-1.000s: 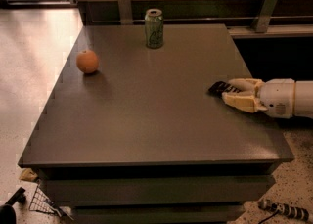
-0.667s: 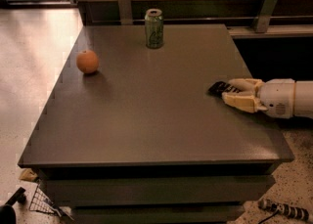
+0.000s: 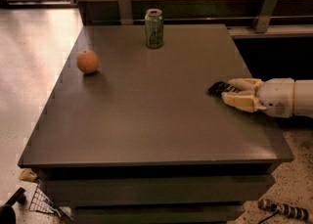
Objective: Move rxbar chocolate near orange
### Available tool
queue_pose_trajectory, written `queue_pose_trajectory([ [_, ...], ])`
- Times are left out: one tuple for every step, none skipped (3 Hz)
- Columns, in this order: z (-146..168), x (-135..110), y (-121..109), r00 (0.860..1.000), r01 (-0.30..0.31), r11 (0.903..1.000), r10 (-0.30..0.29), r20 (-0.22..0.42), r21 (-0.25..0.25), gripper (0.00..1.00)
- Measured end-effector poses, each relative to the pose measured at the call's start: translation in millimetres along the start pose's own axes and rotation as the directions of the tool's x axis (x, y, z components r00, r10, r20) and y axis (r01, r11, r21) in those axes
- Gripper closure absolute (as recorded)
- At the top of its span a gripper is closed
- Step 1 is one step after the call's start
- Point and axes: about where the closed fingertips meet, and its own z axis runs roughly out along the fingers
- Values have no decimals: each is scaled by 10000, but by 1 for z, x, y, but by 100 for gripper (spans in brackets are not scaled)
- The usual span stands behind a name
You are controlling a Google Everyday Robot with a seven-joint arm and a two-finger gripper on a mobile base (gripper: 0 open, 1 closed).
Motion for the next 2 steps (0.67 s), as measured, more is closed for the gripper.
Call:
queue_pose_trajectory([
  [-3,-17,1,9994,263,9995,-259,-208,187,100],
  [-8,-43,5,9963,734,9963,-713,-478,445,100],
])
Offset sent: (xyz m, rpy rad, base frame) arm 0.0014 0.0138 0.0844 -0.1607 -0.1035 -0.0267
